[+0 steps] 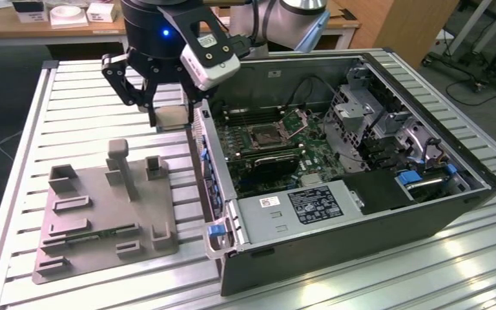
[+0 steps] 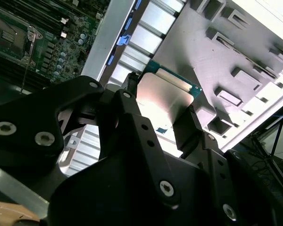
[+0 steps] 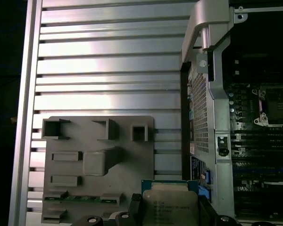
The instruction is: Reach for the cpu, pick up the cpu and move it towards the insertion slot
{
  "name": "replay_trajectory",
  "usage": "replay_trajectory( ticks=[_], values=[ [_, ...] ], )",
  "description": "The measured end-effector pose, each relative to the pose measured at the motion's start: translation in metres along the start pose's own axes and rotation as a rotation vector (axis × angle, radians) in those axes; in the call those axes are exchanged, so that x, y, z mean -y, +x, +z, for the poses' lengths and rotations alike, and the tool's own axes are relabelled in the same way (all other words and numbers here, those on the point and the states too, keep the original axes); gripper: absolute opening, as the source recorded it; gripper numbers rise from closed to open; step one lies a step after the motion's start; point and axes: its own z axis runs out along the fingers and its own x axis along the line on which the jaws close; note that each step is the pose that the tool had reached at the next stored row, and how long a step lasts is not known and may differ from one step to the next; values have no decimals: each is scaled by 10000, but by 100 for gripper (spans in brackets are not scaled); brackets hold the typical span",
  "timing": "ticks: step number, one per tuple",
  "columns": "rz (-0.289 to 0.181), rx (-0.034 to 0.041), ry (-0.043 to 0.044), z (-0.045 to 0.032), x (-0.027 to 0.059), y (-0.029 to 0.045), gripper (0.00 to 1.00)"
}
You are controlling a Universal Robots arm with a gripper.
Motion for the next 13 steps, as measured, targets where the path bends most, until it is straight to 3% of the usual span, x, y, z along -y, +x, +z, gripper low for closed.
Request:
replay_trajectory(
  ticks=[13],
  values=[
    [0,0,0,0,-1,-69,54]
  ],
)
